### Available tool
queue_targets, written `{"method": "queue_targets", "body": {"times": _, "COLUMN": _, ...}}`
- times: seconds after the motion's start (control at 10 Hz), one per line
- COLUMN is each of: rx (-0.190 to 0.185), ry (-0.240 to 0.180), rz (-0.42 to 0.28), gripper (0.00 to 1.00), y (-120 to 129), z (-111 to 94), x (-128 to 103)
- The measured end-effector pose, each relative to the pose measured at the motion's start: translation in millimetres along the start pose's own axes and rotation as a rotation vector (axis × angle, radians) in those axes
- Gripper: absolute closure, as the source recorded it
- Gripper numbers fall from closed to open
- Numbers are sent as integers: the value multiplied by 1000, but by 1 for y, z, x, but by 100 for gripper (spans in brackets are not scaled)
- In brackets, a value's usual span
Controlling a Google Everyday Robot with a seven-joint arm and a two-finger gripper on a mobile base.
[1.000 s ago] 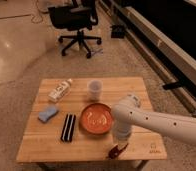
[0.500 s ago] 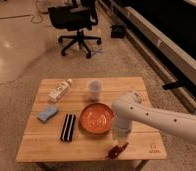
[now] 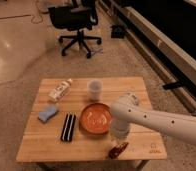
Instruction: Place the pepper in the ceramic cup
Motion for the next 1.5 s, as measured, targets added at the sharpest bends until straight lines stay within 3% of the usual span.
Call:
{"method": "queue_targets", "body": {"times": 0.1, "rx": 5, "ry": -4, "rz": 19, "gripper": 48, "y": -3, "z": 2, "x": 0}}
{"method": "queue_targets", "body": {"times": 0.3, "rx": 18, "ry": -20, "rz": -24, "gripper": 27, "y": -7, "z": -4, "x": 7}}
{"method": "queue_targets", "body": {"times": 0.5, "rx": 27, "ry": -20, "rz": -87, "gripper": 20, "y": -5, "z": -13, "x": 13}}
{"method": "queue_targets", "body": {"times": 0.7, "rx": 37, "ry": -30, "rz": -104, "gripper": 20, "y": -1, "z": -6, "x": 14}}
{"method": "queue_targets", "body": {"times": 0.9, "rx": 68, "ry": -46, "rz": -104, "gripper": 20, "y": 1, "z": 18, "x": 14}}
{"method": "queue_targets", "body": {"times": 1.2, "rx": 102, "ry": -56, "rz": -99, "gripper": 21, "y": 7, "z": 35, "x": 17}}
{"method": "queue_targets", "body": {"times": 1.3, "rx": 106, "ry": -57, "rz": -100, "gripper": 26, "y": 8, "z": 40, "x": 17}}
{"method": "queue_targets", "body": {"times": 1.5, "rx": 115, "ry": -58, "rz": -102, "gripper": 48, "y": 10, "z": 45, "x": 17}}
